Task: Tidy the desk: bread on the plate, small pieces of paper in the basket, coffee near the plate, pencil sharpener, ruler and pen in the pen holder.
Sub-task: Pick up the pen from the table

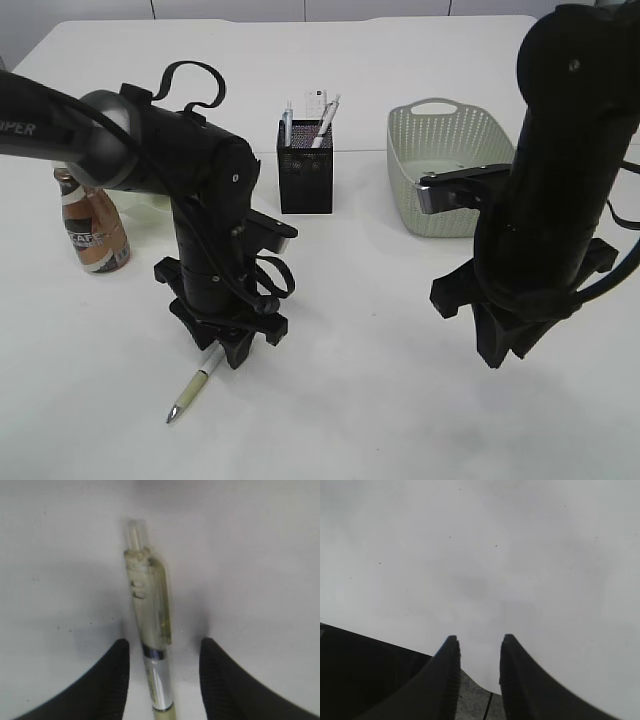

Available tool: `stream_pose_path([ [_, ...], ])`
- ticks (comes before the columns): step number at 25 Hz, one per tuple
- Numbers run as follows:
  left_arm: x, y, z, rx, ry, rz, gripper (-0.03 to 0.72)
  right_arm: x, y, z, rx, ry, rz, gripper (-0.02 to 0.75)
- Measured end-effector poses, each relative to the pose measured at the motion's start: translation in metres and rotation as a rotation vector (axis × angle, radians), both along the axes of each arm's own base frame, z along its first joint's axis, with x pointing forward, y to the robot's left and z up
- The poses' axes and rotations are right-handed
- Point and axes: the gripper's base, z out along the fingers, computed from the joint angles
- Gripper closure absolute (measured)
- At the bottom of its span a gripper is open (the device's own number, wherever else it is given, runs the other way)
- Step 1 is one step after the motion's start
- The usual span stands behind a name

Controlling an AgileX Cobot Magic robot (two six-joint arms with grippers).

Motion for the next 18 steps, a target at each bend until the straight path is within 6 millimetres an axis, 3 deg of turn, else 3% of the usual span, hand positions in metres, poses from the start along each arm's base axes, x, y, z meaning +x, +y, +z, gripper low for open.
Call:
stream_pose_path([
  [18, 0.0042, 0.0027, -0.0011, -0.016, -0.013, 0.018, 0.356, 0.0000, 0.0000, 0.0000, 0.000, 0.000, 0.000, 0.500],
])
